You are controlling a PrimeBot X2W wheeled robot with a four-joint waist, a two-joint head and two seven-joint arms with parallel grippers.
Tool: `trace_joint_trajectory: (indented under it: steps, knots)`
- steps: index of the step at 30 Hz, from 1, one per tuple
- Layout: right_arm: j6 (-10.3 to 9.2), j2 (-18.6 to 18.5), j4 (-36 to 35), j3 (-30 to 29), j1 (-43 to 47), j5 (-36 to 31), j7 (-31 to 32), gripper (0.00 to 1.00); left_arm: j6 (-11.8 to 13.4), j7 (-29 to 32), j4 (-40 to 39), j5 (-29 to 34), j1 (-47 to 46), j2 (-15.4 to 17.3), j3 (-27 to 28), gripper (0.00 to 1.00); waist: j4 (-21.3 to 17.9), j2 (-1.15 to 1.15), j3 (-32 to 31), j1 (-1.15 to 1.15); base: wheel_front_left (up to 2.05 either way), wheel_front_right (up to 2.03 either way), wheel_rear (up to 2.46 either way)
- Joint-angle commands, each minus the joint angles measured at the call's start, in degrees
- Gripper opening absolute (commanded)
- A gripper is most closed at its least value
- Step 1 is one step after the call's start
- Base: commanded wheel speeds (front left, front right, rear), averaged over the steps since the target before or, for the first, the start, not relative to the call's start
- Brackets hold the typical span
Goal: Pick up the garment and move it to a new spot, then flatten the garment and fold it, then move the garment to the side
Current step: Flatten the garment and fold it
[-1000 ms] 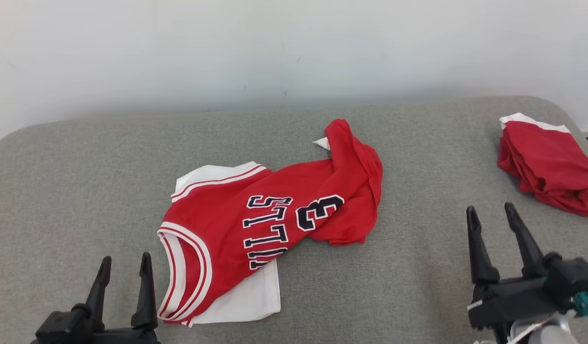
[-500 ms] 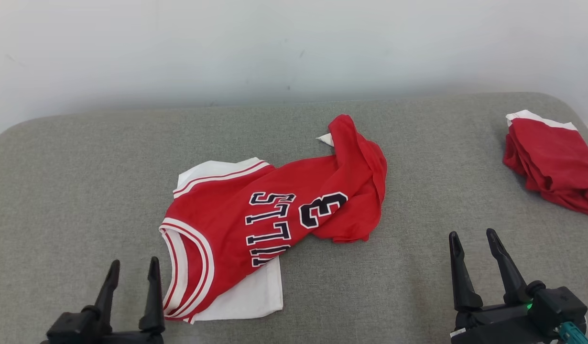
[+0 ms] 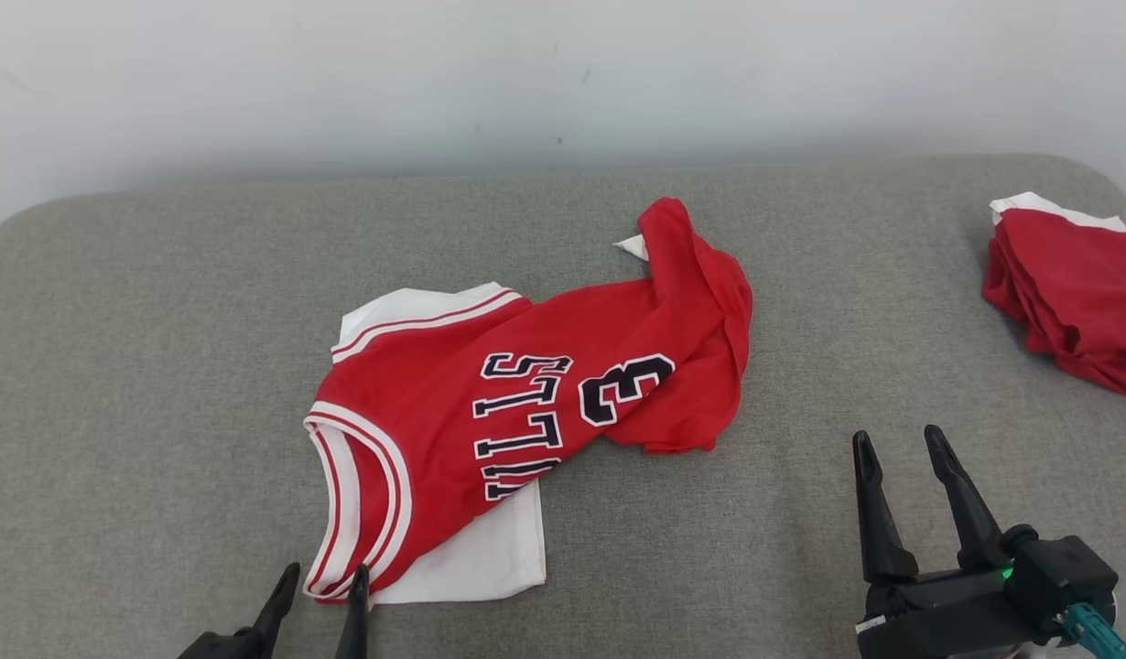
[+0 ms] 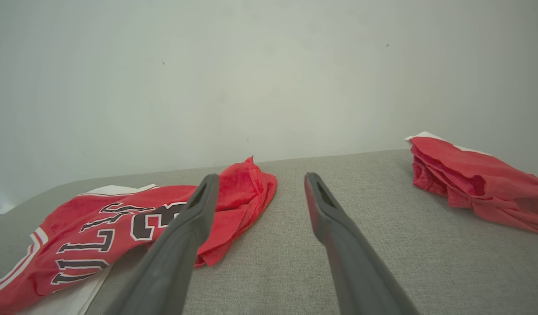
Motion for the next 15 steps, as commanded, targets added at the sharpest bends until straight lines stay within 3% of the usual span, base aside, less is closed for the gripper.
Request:
trace_joint_trajectory:
  steps: [1, 11, 12, 13, 14, 15]
  knots:
    - [-0.17, -0.1, 0.1, 0.0, -0.6, 0.2, 0.0, 1.0, 0.0, 0.0, 0.7, -0.4, 0.4, 0.6, 0.0, 1.0, -0.1, 0.0, 0.4, 0.0, 0.0, 0.0, 0.0]
    - [-0.17, 0.0, 0.5, -0.1, -1.6, 0.4, 0.0, 1.0, 0.0, 0.0, 5.9, -2.0, -2.6, 1.5, -1.3, 1.0, -1.0, 0.0, 2.1, 0.0, 0.0, 0.0, 0.0]
    - [-0.17, 0.0, 0.5, -0.2, -1.8, 0.4, 0.0, 1.0, 0.0, 0.0, 6.4, -2.5, -3.2, 1.6, -2.1, 0.95, -1.1, 0.0, 2.3, 0.0, 0.0, 0.0, 0.0]
    - [-0.17, 0.0, 0.4, -0.1, -1.8, 0.4, 0.0, 1.0, 0.0, 0.0, 6.5, -2.6, -4.0, 1.8, -2.6, 0.26, -1.1, 0.0, 2.4, 0.0, 0.0, 0.0, 0.0]
    - [-0.17, 0.0, 0.4, -0.1, -1.8, 0.3, 0.0, 1.0, 0.0, 0.0, 6.5, -2.6, -4.6, 1.9, -3.1, 0.0, -1.2, 0.0, 2.5, 0.0, 0.0, 0.0, 0.0]
    - [-0.17, 0.0, 0.4, -0.2, -1.9, 0.2, 0.0, 1.0, 0.0, 0.0, 6.4, -3.0, -5.1, 2.0, -3.6, 0.0, -1.2, 0.0, 2.7, 0.0, 0.0, 0.0, 0.0]
